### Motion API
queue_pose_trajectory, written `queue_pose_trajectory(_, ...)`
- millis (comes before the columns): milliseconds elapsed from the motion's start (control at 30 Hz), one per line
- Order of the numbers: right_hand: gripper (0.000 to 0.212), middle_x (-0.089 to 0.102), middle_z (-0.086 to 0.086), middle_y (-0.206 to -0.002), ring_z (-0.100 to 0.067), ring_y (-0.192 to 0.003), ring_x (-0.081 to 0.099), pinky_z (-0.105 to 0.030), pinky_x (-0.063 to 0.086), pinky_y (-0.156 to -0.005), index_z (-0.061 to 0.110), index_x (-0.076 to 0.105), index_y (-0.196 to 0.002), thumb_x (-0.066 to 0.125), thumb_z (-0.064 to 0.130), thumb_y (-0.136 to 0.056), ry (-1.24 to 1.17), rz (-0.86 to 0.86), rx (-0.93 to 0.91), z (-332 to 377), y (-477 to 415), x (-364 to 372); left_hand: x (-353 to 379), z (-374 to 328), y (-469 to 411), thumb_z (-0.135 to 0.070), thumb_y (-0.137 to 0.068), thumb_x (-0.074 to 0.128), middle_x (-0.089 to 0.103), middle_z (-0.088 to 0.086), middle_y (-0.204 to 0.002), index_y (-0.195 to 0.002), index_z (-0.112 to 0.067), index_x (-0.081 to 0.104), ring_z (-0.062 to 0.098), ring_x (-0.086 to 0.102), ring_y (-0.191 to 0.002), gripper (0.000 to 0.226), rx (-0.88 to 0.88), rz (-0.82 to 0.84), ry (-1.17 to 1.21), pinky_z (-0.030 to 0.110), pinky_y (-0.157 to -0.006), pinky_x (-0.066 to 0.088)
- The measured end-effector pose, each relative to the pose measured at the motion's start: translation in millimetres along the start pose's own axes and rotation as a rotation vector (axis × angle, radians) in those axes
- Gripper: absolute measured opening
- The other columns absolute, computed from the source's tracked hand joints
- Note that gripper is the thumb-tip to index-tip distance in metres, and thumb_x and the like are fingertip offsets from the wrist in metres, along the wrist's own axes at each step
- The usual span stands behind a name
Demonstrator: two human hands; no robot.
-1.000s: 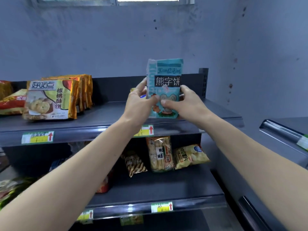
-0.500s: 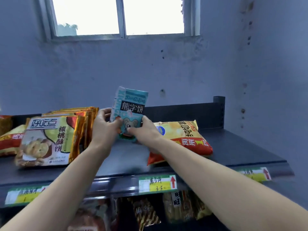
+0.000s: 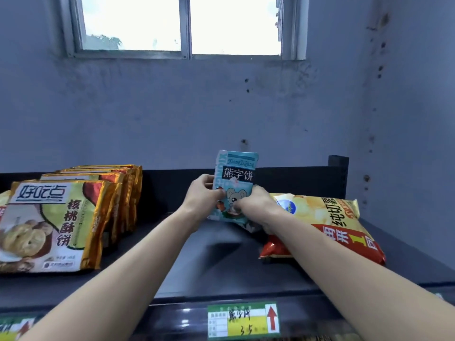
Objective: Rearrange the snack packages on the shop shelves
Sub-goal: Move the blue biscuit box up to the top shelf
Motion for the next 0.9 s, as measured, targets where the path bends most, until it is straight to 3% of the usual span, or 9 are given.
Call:
queue_pose_trajectory(67,0.029,0.067,-0.004,-0.101,-0.024,-0.094,0.065,-0.037,0.057,-0.080,0.014,0.057,-0.107,0.062,0.010,-0.079,-0.013,-0.014,-0.007,3.0,-6.9,-3.2,-1.2,-1.9,-3.1,0.004,-0.085,0.059,0.067,0.011,-0.102,-0.105,-0.008,0.057,0.023,0.066,-0.087,0.023,0.026,-0.009,0.034,0.035,-0.076,0.056)
queue_pose_trajectory(133,0.040,0.066,-0.005,-0.108,-0.025,-0.099,0.064,-0.041,0.055,-0.088,0.015,0.054,-0.116,0.062,0.012,-0.077,-0.003,-0.024,-0.030,10.3,-13.7,0.4,-7.2,-4.4,-6.9,0.004,-0.085,0.059,0.067,0.008,-0.099,-0.105,-0.010,0.057,0.018,0.066,-0.084,0.024,0.075,-0.061,0.073,0.030,-0.073,0.056)
queue_pose_trajectory(267,0.044,0.063,-0.007,-0.115,-0.024,-0.106,0.061,-0.041,0.052,-0.094,0.014,0.048,-0.119,0.062,0.006,-0.079,-0.026,0.067,-0.110,29.2,-29.9,18.8,-24.0,-6.4,-17.4,0.005,-0.086,0.057,0.063,-0.001,-0.093,-0.107,-0.013,0.054,0.006,0.062,-0.079,0.027,0.150,-0.181,0.124,0.013,-0.056,0.052)
queue_pose_trajectory(467,0.043,0.063,-0.004,-0.111,-0.020,-0.104,0.060,-0.033,0.051,-0.092,0.010,0.052,-0.120,0.058,-0.009,-0.082,0.037,0.156,-0.116,27.4,-51.9,6.1,-19.9,11.3,-38.8,0.005,-0.087,0.058,0.065,0.007,-0.111,-0.108,-0.014,0.055,0.020,0.064,-0.096,0.029,0.081,-0.097,0.150,0.030,-0.075,0.055)
queue_pose_trajectory(567,0.040,0.066,-0.007,-0.114,-0.022,-0.107,0.061,-0.036,0.050,-0.094,0.011,0.055,-0.116,0.057,-0.009,-0.082,0.050,0.161,-0.056,8.0,-58.5,-5.8,-0.9,18.6,-44.1,0.007,-0.086,0.059,0.065,0.008,-0.114,-0.118,-0.010,0.057,0.020,0.065,-0.099,0.037,0.042,0.013,0.148,0.029,-0.070,0.057)
queue_pose_trajectory(700,0.044,0.065,-0.006,-0.117,-0.022,-0.109,0.061,-0.041,0.047,-0.101,0.013,0.050,-0.123,0.059,-0.001,-0.083,0.046,0.196,-0.004,-8.5,-66.5,-9.6,12.6,18.9,-45.4,0.011,-0.085,0.056,0.064,0.010,-0.115,-0.122,-0.005,0.056,0.012,0.065,-0.087,0.041,0.057,0.045,0.144,0.020,-0.062,0.057)
queue_pose_trajectory(800,0.044,0.067,-0.003,-0.112,-0.020,-0.103,0.063,-0.042,0.051,-0.093,0.015,0.051,-0.123,0.062,0.005,-0.082,0.011,0.249,-0.007,-5.9,-67.5,-0.6,2.9,14.1,-42.0,0.005,-0.084,0.058,0.066,0.008,-0.106,-0.115,-0.006,0.059,0.017,0.065,-0.088,0.033,0.077,-0.079,0.076,0.026,-0.069,0.057)
queue_pose_trajectory(900,0.029,0.068,-0.004,-0.107,-0.018,-0.082,0.061,-0.032,0.053,-0.065,0.024,0.053,-0.115,0.060,0.016,-0.088,-0.051,0.303,0.026,-2.9,-62.1,16.6,-13.4,9.5,-35.8,-0.007,-0.080,0.060,0.066,0.005,-0.094,-0.102,-0.012,0.060,0.018,0.066,-0.073,0.022,0.088,-0.222,-0.005,0.038,-0.069,0.058)
Point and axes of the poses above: each hand's wrist, its own y-axis away from the middle knuckle, its own x-axis out of the palm, z = x × y, the point moved 6 cm from there along -y, towards the middle knuckle
